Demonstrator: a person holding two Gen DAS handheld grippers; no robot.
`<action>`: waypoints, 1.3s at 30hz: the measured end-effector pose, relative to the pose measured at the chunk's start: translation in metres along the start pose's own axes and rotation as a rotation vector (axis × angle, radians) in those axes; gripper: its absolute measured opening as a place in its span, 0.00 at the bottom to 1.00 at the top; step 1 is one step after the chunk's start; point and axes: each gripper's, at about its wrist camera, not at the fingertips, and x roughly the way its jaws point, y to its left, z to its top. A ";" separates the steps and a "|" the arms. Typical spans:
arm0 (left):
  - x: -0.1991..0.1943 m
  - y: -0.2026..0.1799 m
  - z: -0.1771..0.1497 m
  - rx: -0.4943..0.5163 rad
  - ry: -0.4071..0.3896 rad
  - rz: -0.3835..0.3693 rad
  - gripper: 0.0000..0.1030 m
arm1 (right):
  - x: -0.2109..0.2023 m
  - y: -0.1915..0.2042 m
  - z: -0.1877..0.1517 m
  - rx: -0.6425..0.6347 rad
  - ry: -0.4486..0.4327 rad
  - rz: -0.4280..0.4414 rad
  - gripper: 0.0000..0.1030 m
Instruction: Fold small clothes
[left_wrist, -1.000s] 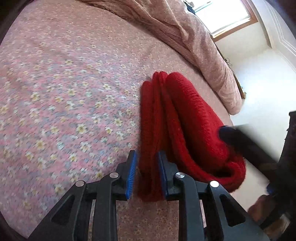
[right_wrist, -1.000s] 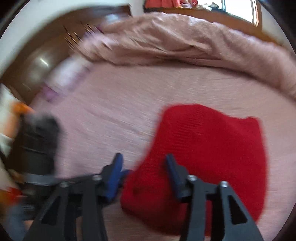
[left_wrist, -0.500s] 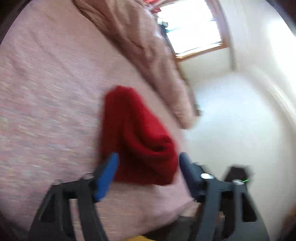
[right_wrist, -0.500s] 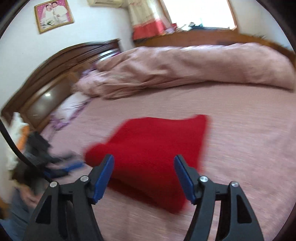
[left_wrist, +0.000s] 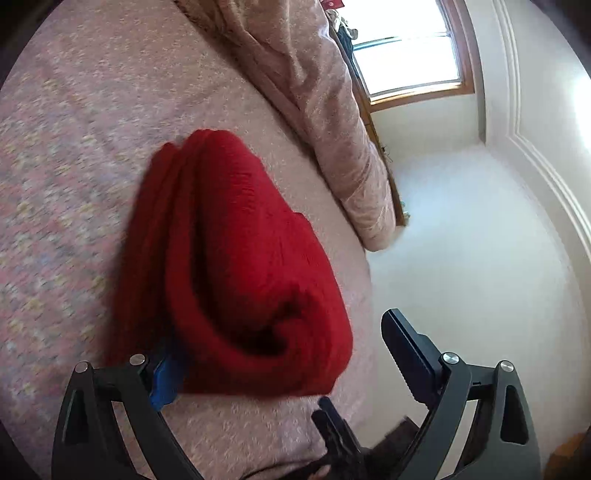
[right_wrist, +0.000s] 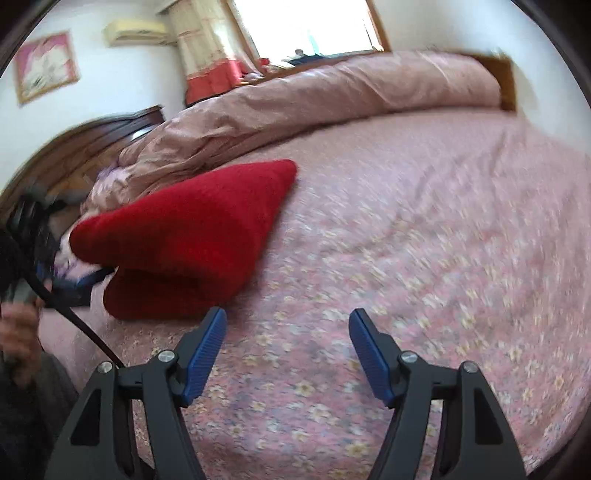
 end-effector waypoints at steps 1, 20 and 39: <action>0.007 -0.004 0.001 0.013 0.005 0.016 0.85 | 0.002 0.009 0.001 -0.029 -0.014 -0.007 0.70; 0.007 -0.049 0.007 0.281 -0.072 0.015 0.20 | 0.074 0.046 0.043 -0.015 -0.038 -0.055 0.77; -0.004 0.010 -0.050 0.260 -0.065 0.244 0.20 | 0.053 -0.002 0.005 0.071 -0.011 -0.082 0.78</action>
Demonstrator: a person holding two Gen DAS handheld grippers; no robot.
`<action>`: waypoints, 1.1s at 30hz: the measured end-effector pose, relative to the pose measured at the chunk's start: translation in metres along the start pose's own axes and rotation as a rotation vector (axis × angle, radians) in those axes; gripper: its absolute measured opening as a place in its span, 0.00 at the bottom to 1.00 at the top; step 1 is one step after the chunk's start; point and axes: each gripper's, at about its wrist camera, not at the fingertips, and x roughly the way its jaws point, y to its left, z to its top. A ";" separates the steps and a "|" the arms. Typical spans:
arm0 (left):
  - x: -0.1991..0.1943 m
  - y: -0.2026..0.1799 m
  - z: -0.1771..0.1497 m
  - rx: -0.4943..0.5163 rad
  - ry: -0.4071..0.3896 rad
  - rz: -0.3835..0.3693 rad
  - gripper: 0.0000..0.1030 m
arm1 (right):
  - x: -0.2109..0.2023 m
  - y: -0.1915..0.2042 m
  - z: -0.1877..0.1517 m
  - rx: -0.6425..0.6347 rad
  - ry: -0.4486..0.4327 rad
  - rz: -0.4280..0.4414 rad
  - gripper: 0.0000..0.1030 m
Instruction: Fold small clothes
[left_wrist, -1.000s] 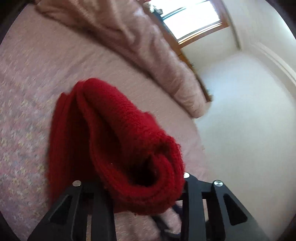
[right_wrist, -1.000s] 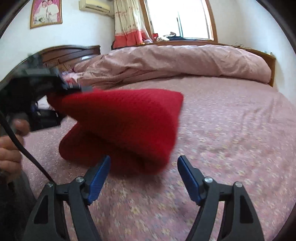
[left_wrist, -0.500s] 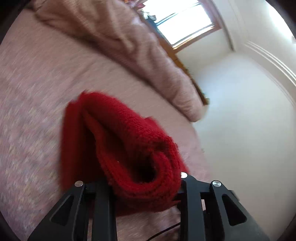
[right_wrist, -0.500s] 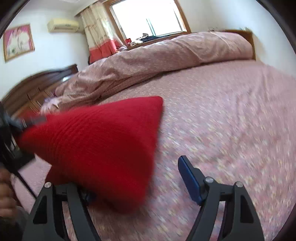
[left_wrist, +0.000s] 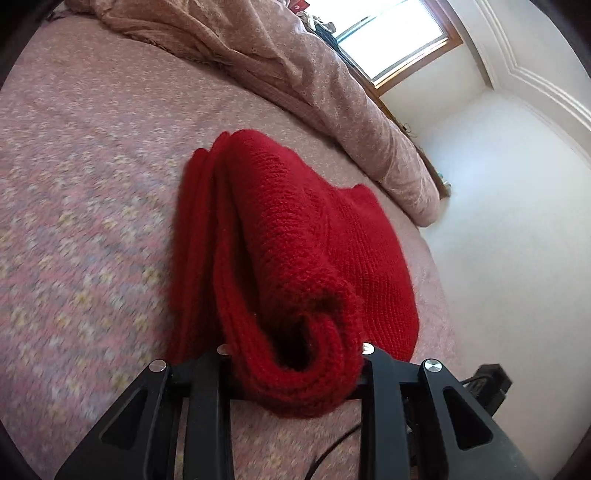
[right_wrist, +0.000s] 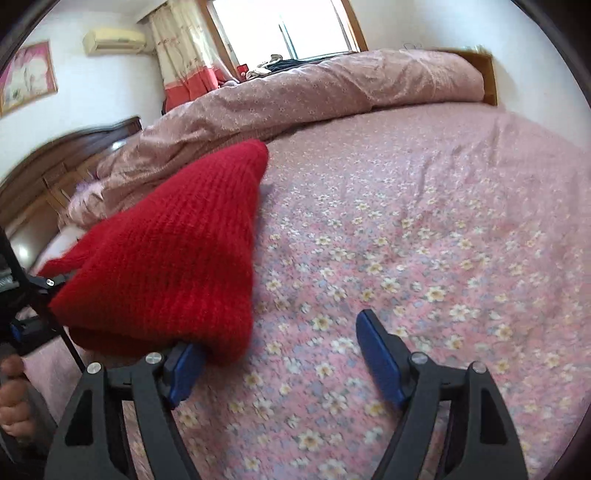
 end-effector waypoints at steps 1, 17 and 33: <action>-0.002 -0.001 -0.003 0.014 -0.005 0.016 0.20 | -0.004 0.004 -0.002 -0.035 0.000 -0.022 0.78; -0.033 0.007 -0.005 -0.015 -0.075 0.029 0.31 | -0.042 -0.037 0.001 0.060 -0.016 -0.144 0.63; -0.059 -0.059 0.028 0.179 -0.164 0.129 0.31 | -0.032 0.045 0.044 -0.226 -0.066 0.098 0.09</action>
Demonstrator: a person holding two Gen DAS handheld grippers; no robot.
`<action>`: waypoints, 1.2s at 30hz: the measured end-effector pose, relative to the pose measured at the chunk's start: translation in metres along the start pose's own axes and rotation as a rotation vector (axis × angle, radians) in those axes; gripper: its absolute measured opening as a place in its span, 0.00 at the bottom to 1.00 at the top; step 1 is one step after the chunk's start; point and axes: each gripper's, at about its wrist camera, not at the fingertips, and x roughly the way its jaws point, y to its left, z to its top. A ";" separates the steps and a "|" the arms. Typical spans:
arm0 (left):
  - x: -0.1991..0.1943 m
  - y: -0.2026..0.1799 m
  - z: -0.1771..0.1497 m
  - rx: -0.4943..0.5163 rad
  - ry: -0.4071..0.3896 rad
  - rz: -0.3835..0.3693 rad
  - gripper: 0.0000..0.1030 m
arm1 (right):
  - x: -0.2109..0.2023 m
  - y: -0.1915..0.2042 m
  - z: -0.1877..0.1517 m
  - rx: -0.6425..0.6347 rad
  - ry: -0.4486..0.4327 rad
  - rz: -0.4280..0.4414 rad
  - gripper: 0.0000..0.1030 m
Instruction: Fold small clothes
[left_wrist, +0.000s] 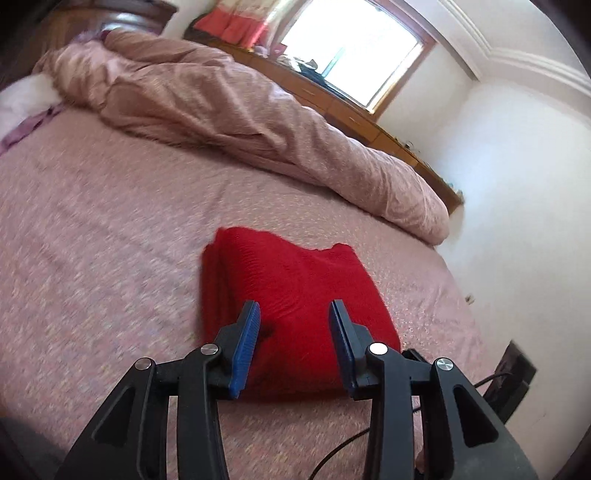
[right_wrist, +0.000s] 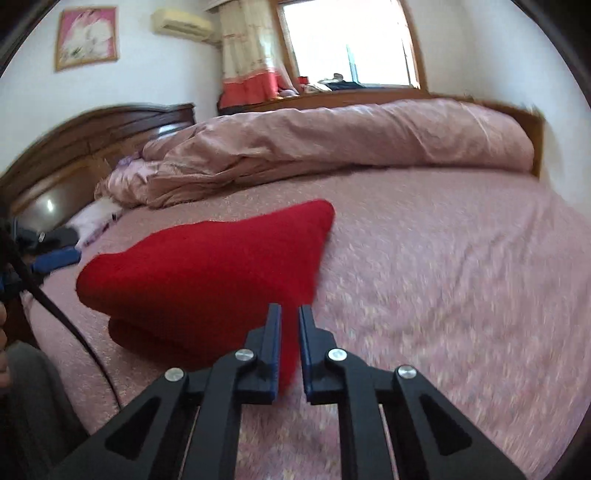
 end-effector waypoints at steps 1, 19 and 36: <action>0.011 -0.008 0.001 0.025 0.002 -0.006 0.31 | 0.001 0.003 0.004 -0.011 -0.011 0.005 0.09; 0.078 -0.017 -0.034 0.222 0.064 0.153 0.31 | 0.069 0.020 -0.010 0.061 0.066 0.199 0.02; 0.072 -0.022 -0.043 0.246 0.029 0.148 0.31 | 0.050 0.026 -0.015 -0.011 0.016 0.153 0.02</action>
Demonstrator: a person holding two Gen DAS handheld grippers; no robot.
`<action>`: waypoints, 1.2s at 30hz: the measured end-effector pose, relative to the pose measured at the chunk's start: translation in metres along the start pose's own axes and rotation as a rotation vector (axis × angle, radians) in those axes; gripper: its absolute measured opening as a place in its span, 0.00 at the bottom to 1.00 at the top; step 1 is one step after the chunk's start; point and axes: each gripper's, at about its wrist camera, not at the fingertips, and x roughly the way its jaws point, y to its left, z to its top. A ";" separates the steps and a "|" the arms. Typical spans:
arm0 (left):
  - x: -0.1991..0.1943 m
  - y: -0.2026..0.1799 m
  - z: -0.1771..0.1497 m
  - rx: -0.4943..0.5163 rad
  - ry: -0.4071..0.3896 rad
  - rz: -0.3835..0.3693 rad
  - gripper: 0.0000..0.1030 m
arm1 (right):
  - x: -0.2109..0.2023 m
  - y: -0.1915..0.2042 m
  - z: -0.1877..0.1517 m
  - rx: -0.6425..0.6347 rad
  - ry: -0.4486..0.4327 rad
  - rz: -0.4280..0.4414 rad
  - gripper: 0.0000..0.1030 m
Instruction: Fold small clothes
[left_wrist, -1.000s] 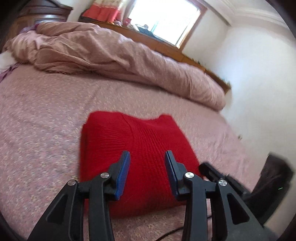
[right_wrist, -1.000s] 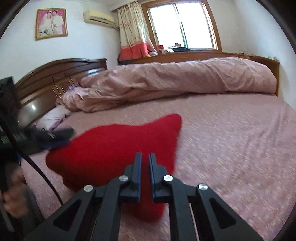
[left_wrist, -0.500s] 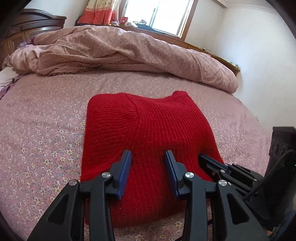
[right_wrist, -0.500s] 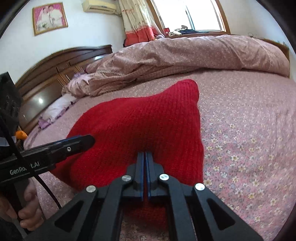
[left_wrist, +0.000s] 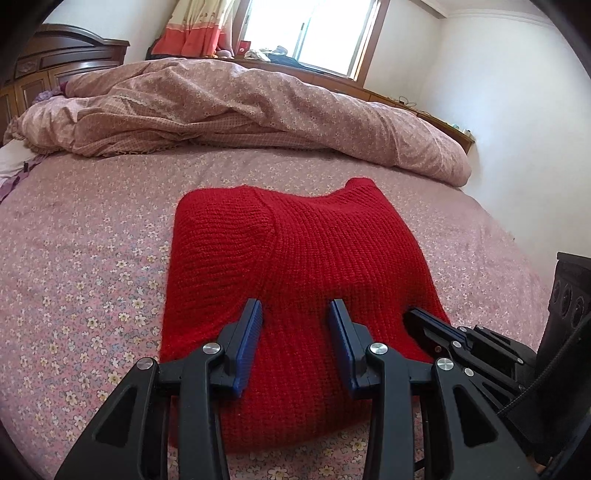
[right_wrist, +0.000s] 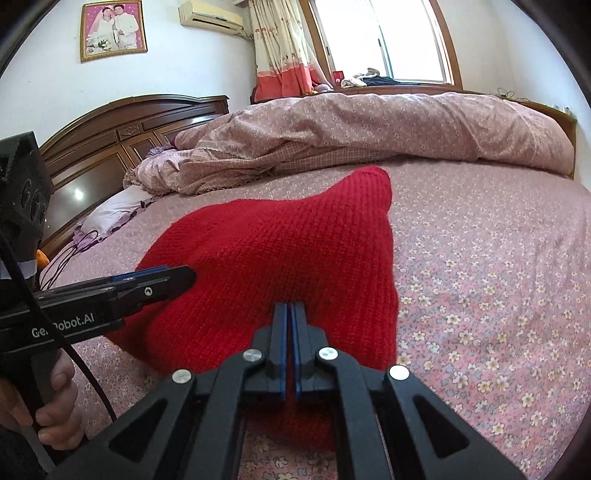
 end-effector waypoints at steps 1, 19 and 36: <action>0.000 0.000 0.000 0.000 0.001 0.000 0.31 | 0.000 0.000 0.000 0.000 -0.001 0.000 0.02; -0.037 0.044 0.018 -0.116 0.047 -0.157 0.31 | -0.017 -0.081 0.037 0.327 0.095 0.231 0.96; 0.063 0.109 0.025 -0.350 0.261 -0.307 0.95 | 0.060 -0.107 0.023 0.461 0.296 0.449 0.96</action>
